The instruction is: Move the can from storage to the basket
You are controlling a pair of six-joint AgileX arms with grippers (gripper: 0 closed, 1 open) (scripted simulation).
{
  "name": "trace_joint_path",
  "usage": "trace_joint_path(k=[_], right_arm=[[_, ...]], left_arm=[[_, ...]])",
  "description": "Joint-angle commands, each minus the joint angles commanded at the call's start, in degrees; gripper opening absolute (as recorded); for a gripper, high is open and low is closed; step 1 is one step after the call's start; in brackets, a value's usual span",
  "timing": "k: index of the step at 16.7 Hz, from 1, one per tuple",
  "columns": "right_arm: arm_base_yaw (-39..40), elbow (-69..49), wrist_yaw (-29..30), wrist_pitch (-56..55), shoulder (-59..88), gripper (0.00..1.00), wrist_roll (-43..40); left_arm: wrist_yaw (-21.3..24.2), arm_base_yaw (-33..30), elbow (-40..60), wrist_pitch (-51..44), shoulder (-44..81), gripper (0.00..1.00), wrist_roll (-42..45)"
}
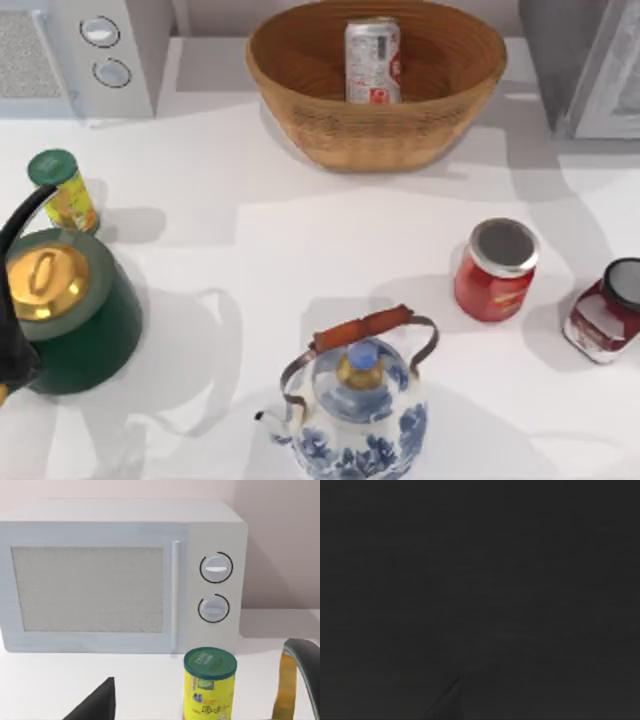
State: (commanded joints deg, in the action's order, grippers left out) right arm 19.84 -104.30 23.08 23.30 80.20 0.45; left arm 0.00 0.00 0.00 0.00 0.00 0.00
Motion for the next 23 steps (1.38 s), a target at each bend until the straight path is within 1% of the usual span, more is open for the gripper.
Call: trace_joint_path(k=[4, 7, 11, 16, 23], right_arm=[[-0.7, -0.9, -0.7, -0.4, 1.2, 1.00, 0.0], [-0.3, 0.6, -0.5, -0.4, -0.5, 1.00, -0.1], [-1.6, 7.3, -1.9, -1.8, -5.6, 1.00, -0.1], [-4.7, 23.7, -5.5, -5.5, -18.2, 1.00, 0.0], [-10.9, 56.9, -12.7, -12.8, -43.7, 1.00, -0.2]], left_arm=[[0.0, 0.0, 0.0, 0.0, 0.0, 1.00, 0.0], [0.0, 0.0, 0.0, 0.0, 0.0, 1.00, 0.0], [0.0, 0.0, 0.0, 0.0, 0.0, 1.00, 0.0], [0.0, 0.0, 0.0, 0.0, 0.0, 1.00, 0.0], [0.0, 0.0, 0.0, 0.0, 0.0, 1.00, 0.0]])
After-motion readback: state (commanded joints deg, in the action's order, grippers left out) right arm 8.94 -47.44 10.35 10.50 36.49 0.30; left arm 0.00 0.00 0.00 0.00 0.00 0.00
